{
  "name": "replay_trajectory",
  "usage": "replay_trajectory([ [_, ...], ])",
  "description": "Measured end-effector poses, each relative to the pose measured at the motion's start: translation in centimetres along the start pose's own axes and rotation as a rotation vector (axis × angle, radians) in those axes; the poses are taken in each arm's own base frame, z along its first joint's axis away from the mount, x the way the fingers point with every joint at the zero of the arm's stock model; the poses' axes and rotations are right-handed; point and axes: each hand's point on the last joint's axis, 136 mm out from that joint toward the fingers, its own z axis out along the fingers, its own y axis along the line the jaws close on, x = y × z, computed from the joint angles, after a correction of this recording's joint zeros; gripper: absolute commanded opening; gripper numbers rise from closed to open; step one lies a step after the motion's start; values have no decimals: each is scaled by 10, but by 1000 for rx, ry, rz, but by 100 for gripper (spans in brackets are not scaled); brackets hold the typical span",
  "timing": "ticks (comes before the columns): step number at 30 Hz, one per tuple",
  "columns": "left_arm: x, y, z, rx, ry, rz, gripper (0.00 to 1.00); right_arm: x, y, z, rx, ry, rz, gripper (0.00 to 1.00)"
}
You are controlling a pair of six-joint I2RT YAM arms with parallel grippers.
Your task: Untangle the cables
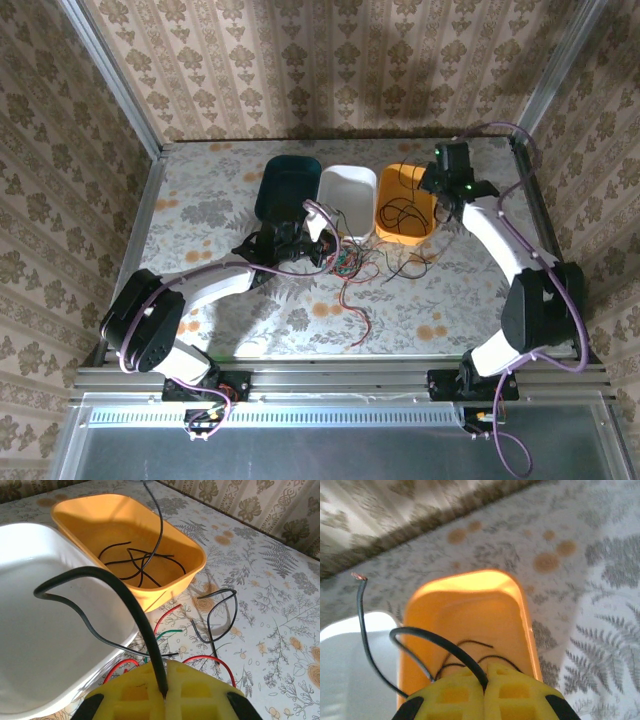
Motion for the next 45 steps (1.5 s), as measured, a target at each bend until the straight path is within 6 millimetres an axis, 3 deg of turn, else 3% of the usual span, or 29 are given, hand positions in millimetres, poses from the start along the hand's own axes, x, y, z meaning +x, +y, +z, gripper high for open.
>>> replay_trajectory([
  [8,7,-5,1,11,26,-1,0,75,-11,53,192,204,-23,1],
  [9,7,-7,2,14,29,-1,0,82,-14,58,209,225,-26,4],
  [13,9,-7,2,14,35,1,0,96,-20,63,236,269,-22,37],
  [16,9,-7,2,15,35,6,0,89,-15,60,207,250,-25,47],
  [20,9,-7,2,15,34,11,0,66,-7,34,138,179,-20,49],
  [24,8,-7,2,15,34,14,0,38,-3,-12,59,90,-11,51],
  [27,8,-7,2,15,33,17,0,31,-6,-44,9,59,-17,54],
  [29,8,-7,2,15,31,19,0,41,-12,-59,-12,79,-33,53],
  [32,8,-7,4,20,27,23,0,76,-12,-70,-95,167,-85,53],
  [35,11,-9,7,39,35,21,0,128,10,-79,-255,302,-179,53],
  [37,11,-10,9,53,38,19,0,159,35,-90,-390,392,-258,53],
  [41,-4,-13,10,83,14,21,0,183,75,-110,-595,478,-360,53],
  [45,-45,-12,4,122,-56,8,0,187,99,-118,-713,508,-410,54],
])
